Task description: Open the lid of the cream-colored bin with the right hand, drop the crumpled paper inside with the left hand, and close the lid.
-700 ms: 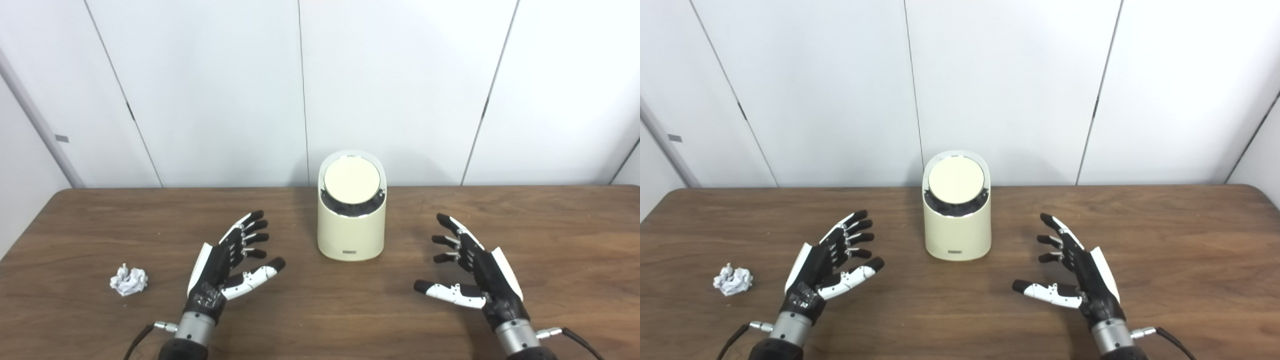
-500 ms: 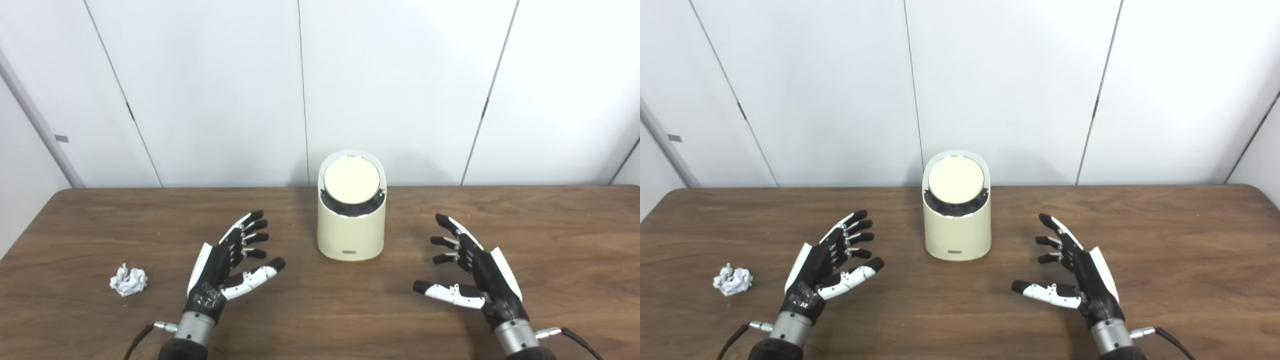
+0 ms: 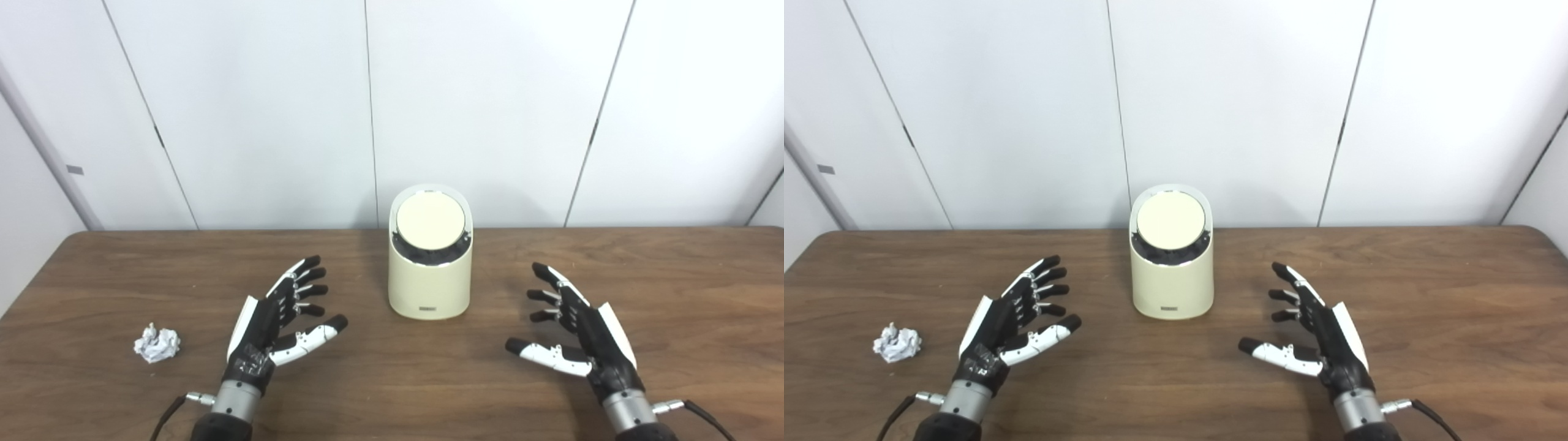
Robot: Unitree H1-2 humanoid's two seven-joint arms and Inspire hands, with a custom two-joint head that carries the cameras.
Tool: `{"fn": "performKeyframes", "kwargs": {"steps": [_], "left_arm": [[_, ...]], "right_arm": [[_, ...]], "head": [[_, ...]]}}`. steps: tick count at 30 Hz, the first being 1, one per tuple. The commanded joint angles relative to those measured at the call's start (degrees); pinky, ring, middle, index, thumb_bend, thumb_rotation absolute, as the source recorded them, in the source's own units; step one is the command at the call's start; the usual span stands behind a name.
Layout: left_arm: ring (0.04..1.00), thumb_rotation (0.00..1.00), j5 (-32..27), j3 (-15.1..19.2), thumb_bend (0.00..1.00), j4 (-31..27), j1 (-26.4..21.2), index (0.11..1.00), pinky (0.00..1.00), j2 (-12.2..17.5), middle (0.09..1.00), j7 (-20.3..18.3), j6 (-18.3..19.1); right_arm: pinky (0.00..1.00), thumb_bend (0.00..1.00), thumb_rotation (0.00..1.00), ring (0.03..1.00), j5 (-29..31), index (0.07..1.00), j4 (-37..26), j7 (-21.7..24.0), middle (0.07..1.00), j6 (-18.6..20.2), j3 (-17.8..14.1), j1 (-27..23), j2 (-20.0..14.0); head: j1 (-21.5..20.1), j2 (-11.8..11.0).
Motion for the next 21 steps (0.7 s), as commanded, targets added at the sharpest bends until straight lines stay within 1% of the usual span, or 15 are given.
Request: {"fn": "performKeyframes", "kwargs": {"steps": [1, 2, 4, 7, 12, 16, 19, 21], "left_arm": [[0.79, 0.25, -0.76, 0.12, 0.75, -0.59, -2.35, 0.898, 0.65, 0.4, 0.86, 0.05, -2.15], [0.789, 0.25, -0.66, 0.03, 0.75, -0.53, -2.34, 0.897, 0.65, 0.39, 0.86, 0.01, -2.27], [0.788, 0.25, -0.45, -0.08, 0.75, -0.46, -2.28, 0.899, 0.65, 0.42, 0.86, -0.06, -2.47], [0.79, 0.25, -0.04, -0.23, 0.74, -0.48, -2.03, 0.9, 0.66, 0.46, 0.859, -0.04, -2.75], [0.794, 0.25, 0.05, -0.27, 0.74, -0.25, -1.71, 0.898, 0.66, 0.75, 0.858, -0.24, -3.42], [0.782, 0.26, 0.65, -0.46, 0.74, 0.14, -1.7, 0.893, 0.67, 1.28, 0.855, -0.41, -3.59], [0.778, 0.24, 0.61, -0.54, 0.74, 0.69, -1.68, 0.89, 0.67, 1.66, 0.855, -0.65, -4.11], [0.779, 0.23, 0.73, -0.59, 0.74, 0.78, -1.63, 0.888, 0.67, 1.91, 0.855, -0.7, -4.26]], "right_arm": [[0.68, 0.73, 0.46, 0.812, -2.46, 0.896, -3.18, -1.58, 0.901, 0.57, 0.47, -5.28, 0.74], [0.67, 0.73, 0.47, 0.807, -3.5, 0.897, -3.47, -1.69, 0.897, 1.32, 0.73, -6.56, 0.83], [0.67, 0.75, 0.5, 0.811, -4.41, 0.904, -3.73, -1.62, 0.896, 2.64, 1.03, -8.35, 1.05], [0.66, 0.77, 0.5, 0.808, -4.84, 0.902, -4.1, -1.27, 0.886, 5.37, 1.28, -11.01, 1.5], [0.62, 0.77, 0.46, 0.808, -4.34, 0.898, -3.61, -0.22, 0.879, 9.17, 1.47, -15.67, 1.66], [0.63, 0.76, 0.4, 0.826, -4.56, 0.905, -3.35, 1.45, 0.891, 12.03, 2.37, -18.15, 1.14], [0.58, 0.77, 0.39, 0.8, -5.73, 0.899, -2.73, 1.73, 0.885, 13.56, 3.37, -19.95, 0.82], [0.6, 0.78, 0.38, 0.804, -5.7, 0.891, -2.22, 1.81, 0.889, 14.92, 3.57, -21.14, 0.99]], "head": [[-0.04, -0.16], [-0.07, -0.35], [-0.14, -0.65], [-0.39, -1.47], [-0.56, -1.61], [-0.57, -1.5], [-0.42, -1.42], [-0.38, -1.33]]}}
